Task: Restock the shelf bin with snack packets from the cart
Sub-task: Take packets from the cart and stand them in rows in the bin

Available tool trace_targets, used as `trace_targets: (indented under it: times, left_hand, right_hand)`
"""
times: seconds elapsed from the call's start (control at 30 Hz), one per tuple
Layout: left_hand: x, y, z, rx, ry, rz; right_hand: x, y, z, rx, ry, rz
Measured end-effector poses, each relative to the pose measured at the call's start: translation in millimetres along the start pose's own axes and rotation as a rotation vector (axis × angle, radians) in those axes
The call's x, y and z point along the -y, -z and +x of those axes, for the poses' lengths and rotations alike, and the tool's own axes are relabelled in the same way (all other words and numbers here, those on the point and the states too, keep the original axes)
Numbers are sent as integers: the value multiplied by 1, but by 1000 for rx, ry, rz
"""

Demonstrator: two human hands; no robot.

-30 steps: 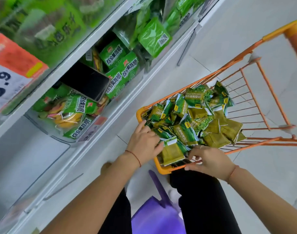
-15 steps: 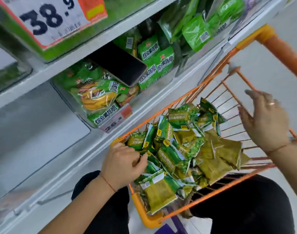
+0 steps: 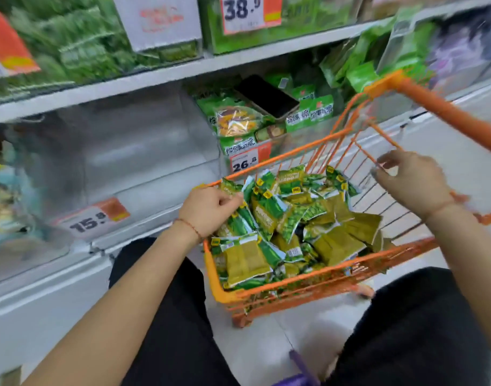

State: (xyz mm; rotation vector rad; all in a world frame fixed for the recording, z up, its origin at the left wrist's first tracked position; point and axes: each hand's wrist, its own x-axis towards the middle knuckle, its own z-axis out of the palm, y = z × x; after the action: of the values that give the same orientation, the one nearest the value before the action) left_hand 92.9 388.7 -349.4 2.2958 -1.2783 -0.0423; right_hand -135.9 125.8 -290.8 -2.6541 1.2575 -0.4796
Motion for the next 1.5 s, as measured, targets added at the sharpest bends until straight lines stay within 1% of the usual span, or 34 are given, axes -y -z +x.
trace_targets:
  times: [0.07,0.2,0.3,0.43,0.53,0.67,0.97,1.07,1.13,1.23,1.27,1.3,1.4,1.47,1.5]
  left_hand:
    - [10,7,-7,-25,25,-10]
    - [29,20,-23,-72,81,18]
    - [43,26,-33,-117,96,0]
    - [59,32,-37,-133,119,-11]
    - [67,37,-40,-120,117,-24]
    - [72,47,-52,-96,110,-14]
    - [87,69,-78,-100,201,-27]
    - [93,76,-86,-85,234,10]
    - [97,80,-91,-88,256,33]
    - [98,83,-103,-132,306,47]
    - [98,83,-107,-144,322,45]
    - [98,84,-110,-151,337,37]
    - [97,87,-119,-167,377,26]
    - [96,88,-124,-173,395,26]
    - [97,89,-127,-180,400,27]
  right_hand:
    - [13,-5,-3,-21,20,16]
    - [39,-21,-12,-80,22,-94]
    - [54,-26,-15,-120,28,-91]
    - [69,-30,-25,-164,-5,-77]
    - [79,-31,-30,-130,-5,-90]
    - [93,-27,-40,-31,-19,-100]
    - [126,-25,-65,-6,49,-75]
    - [137,-27,-71,26,67,-145]
    - [149,-29,-77,1,128,-184]
    - [185,-29,-80,-85,350,-100]
    - [199,-28,-80,-59,424,-64]
    - [213,-27,-79,24,496,-28]
    - [252,-36,-76,401,730,5]
    - [269,-49,-76,590,806,18]
    - [275,-56,-77,635,823,34]
